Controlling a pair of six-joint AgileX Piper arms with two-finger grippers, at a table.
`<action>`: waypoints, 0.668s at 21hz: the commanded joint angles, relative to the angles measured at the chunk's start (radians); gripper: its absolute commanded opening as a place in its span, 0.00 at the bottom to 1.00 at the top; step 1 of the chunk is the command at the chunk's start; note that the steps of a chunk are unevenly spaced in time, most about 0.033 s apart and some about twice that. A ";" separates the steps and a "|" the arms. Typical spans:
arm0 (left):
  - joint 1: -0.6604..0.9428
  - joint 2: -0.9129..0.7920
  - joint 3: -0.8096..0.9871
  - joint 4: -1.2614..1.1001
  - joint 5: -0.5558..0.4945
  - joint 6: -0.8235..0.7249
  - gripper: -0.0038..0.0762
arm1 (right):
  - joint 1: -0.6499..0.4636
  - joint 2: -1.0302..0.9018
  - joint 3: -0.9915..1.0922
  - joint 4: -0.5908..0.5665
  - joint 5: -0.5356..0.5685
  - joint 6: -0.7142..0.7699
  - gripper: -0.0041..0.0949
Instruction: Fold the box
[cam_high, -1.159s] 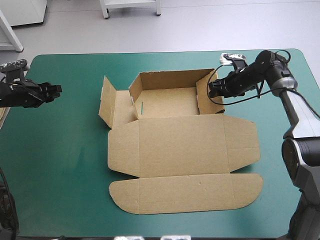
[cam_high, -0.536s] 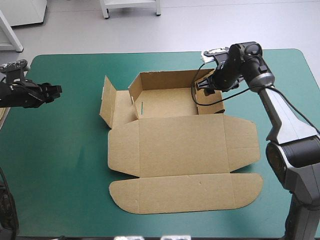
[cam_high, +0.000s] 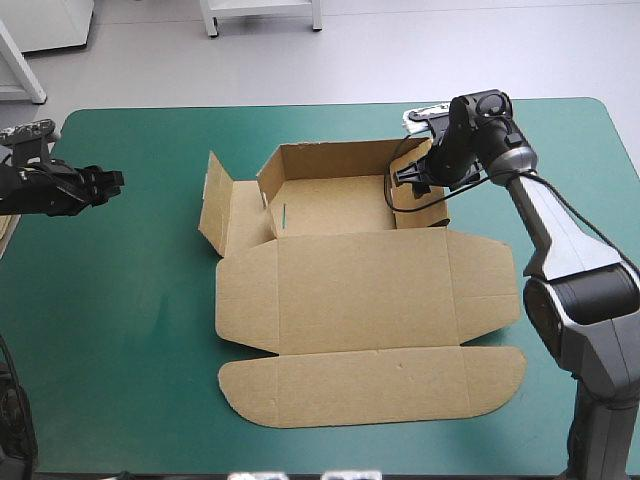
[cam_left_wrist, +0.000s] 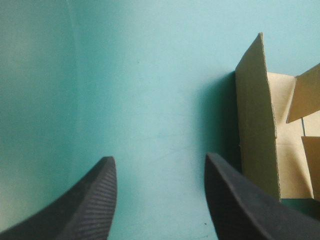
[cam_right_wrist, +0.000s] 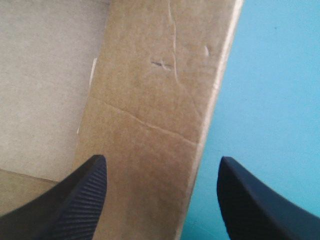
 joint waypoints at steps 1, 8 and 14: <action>0.000 -0.032 -0.034 -0.039 -0.034 0.002 0.52 | -0.002 -0.037 -0.030 -0.008 0.004 0.019 0.68; 0.000 -0.032 -0.034 -0.043 -0.030 0.010 0.52 | -0.002 -0.007 -0.030 0.014 0.004 0.030 0.68; 0.000 -0.032 -0.034 -0.043 -0.029 0.010 0.52 | -0.002 -0.003 -0.030 0.027 0.004 0.026 0.30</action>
